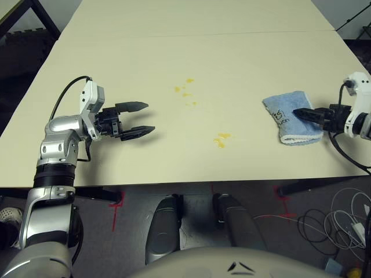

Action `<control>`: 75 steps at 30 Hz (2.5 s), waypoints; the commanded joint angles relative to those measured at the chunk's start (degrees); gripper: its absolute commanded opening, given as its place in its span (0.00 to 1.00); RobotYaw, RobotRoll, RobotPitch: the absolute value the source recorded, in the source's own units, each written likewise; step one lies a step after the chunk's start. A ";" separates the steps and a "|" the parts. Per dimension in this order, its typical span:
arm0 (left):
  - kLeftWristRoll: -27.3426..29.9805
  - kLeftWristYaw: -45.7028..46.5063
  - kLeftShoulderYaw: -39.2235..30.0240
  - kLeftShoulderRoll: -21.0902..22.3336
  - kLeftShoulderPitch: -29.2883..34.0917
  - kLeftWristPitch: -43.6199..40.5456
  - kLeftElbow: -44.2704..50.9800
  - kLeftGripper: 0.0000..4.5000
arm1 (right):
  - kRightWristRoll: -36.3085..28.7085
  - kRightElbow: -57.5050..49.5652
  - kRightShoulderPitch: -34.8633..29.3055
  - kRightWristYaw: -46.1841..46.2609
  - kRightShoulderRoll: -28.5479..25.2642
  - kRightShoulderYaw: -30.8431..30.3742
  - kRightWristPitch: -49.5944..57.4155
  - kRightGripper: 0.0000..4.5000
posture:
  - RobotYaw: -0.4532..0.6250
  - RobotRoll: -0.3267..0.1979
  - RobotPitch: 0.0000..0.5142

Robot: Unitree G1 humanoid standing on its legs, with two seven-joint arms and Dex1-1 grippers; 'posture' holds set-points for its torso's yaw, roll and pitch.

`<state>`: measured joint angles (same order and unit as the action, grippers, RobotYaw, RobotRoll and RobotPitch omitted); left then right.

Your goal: Wipe the water off the table with a rag.

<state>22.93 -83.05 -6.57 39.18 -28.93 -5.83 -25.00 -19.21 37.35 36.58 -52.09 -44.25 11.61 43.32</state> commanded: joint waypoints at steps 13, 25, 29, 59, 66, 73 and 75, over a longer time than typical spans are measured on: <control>-0.23 -0.24 0.64 1.15 -0.27 -0.36 0.57 1.00 | 1.13 -1.57 -1.86 0.02 5.65 -5.05 5.76 0.87 | 0.56 0.62 0.40; -1.31 -1.34 1.11 2.50 -0.47 1.24 -0.56 1.00 | -5.30 -12.38 -1.79 -1.31 4.58 -0.08 10.70 0.00 | 0.55 0.62 0.42; -1.50 -2.31 1.52 3.43 0.48 2.51 -0.15 1.00 | -13.32 -24.34 -1.67 0.12 5.84 3.48 21.17 0.00 | 0.56 0.62 0.43; 0.95 -0.62 -0.26 6.12 5.72 -0.35 6.66 1.00 | -11.71 -38.18 -8.48 18.64 33.44 -18.12 25.29 0.00 | 0.61 0.62 0.45; 0.86 -0.49 -0.14 6.00 5.12 -0.12 5.82 1.00 | -11.12 -36.23 -5.82 21.20 39.70 -19.01 24.86 0.00 | 0.60 0.62 0.45; 0.32 -0.47 0.17 5.79 4.42 0.53 4.44 1.00 | -10.74 -34.38 -3.96 22.52 43.11 -19.76 24.38 0.00 | 0.60 0.62 0.45; 0.22 -0.46 0.22 5.76 4.34 0.71 4.17 1.00 | -10.85 -34.38 -3.72 22.38 42.72 -19.62 24.55 0.00 | 0.60 0.62 0.45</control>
<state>23.47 -83.49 -6.68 45.12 -24.46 -5.54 -19.59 -30.01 0.43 33.80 -29.71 -2.06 -5.97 66.25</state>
